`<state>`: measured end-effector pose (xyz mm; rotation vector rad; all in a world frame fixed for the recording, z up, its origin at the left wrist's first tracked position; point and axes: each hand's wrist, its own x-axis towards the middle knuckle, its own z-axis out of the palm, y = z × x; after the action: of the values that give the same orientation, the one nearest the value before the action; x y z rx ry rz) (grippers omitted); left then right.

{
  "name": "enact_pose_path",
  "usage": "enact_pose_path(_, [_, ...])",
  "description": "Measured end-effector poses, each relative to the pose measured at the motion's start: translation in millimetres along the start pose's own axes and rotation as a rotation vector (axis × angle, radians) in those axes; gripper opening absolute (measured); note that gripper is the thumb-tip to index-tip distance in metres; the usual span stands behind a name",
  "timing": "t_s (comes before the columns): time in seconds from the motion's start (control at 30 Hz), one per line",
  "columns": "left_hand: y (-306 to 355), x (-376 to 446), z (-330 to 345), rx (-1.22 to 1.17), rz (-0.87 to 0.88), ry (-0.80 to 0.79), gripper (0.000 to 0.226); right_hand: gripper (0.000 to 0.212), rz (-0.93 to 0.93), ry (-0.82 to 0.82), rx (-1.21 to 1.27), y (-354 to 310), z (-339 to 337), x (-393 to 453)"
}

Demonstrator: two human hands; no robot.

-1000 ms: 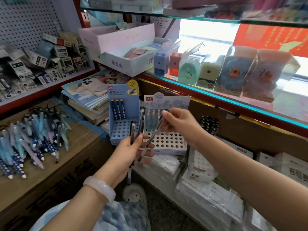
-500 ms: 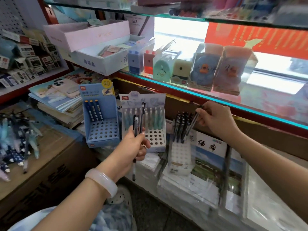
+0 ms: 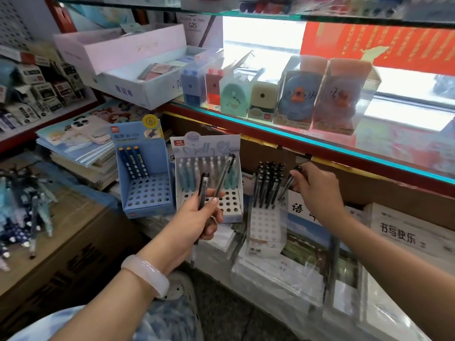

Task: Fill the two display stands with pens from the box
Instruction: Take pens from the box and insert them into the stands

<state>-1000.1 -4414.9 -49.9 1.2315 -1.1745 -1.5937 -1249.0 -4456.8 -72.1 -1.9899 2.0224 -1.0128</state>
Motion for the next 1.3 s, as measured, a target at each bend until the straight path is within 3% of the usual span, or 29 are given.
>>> enact_pose_path(0.2, [-2.1,-1.5,1.6,0.023,0.035,-0.006,0.019,0.025,0.059,-0.199,-0.090,3.6,15.1,0.8])
enact_pose_path(0.47, [1.1,-3.6,-0.3,-0.023,0.081,-0.009,0.019,0.027,0.028,-0.158,-0.217,-2.8,27.8,3.2])
enact_pose_path(0.63, [0.8,-8.5,-4.3,-0.018,0.101,-0.020,0.020,0.025,0.110,-0.181,-0.174,-9.6,20.6,8.7])
enact_pose_path(0.77, [0.2,-9.5,-5.8,-0.002,0.108,-0.018,0.019,0.021,0.040,-0.057,0.174,-49.6,1.0,6.4])
enact_pose_path(0.87, [-1.4,-9.6,-4.4,-0.010,0.096,-0.026,0.019,0.022,0.079,-0.334,0.652,-90.9,-9.9,-1.1])
enact_pose_path(0.97, [-1.7,-9.9,-4.7,-0.016,0.097,-0.037,0.020,0.021,0.134,-0.444,0.779,-106.9,-11.5,-4.5])
enact_pose_path(1.1, [-2.6,-10.1,-4.6,0.026,0.092,-0.032,0.021,0.012,0.124,-0.419,0.769,-102.0,-16.7,-0.6])
enact_pose_path(1.23, [-6.6,-8.9,-9.3,0.132,0.012,0.056,0.021,0.009,0.186,-0.220,0.777,-80.3,-30.2,9.7])
enact_pose_path(1.3, [-9.7,-6.2,-14.0,0.234,0.003,0.105,0.021,0.007,0.172,-0.130,0.652,-65.1,-32.9,12.7])
